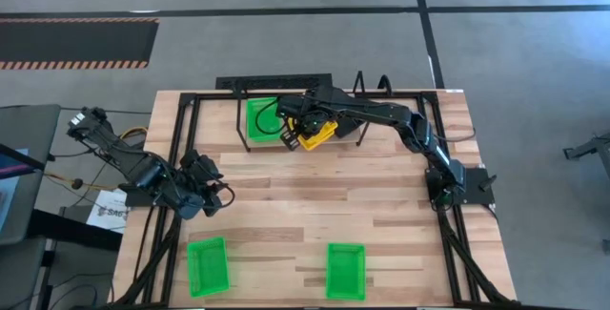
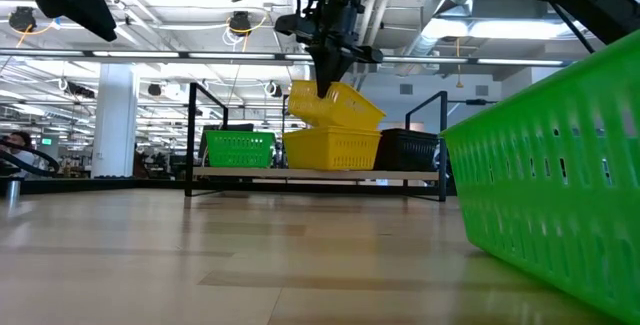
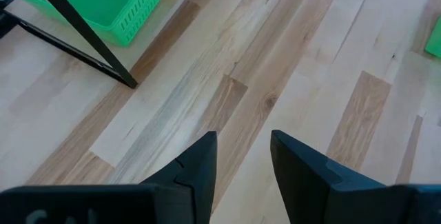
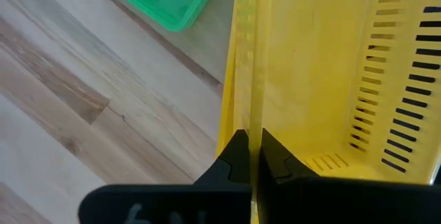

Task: Stack baskets on shelf by color
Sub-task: Stack the yellow bin on top of the yellow bins on the shelf

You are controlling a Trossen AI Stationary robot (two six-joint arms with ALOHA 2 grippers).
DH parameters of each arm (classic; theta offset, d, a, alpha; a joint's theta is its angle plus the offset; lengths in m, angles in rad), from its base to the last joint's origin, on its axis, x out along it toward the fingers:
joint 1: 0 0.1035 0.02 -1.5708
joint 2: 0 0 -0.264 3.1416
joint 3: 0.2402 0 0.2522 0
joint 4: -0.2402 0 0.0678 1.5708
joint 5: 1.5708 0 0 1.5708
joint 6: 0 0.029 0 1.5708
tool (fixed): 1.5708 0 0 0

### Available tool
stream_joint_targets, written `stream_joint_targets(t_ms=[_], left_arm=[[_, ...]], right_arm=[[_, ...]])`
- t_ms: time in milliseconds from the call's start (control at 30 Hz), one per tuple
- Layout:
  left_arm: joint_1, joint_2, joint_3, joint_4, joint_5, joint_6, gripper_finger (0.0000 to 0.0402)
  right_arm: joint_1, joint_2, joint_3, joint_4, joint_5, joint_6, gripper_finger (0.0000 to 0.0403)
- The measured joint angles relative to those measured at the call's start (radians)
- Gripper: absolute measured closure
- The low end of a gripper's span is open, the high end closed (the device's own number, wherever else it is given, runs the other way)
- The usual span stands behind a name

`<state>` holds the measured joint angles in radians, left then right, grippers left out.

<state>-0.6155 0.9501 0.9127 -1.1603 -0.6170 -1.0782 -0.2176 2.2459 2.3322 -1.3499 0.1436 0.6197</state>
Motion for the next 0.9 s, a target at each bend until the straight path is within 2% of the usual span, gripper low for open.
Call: stream_joint_targets(t_ms=[900], left_arm=[[0.000, 0.000, 0.000, 0.000, 0.001, -0.005, 0.0276]], right_arm=[[-0.007, 0.000, 0.000, 0.004, 0.013, -0.008, 0.0399]])
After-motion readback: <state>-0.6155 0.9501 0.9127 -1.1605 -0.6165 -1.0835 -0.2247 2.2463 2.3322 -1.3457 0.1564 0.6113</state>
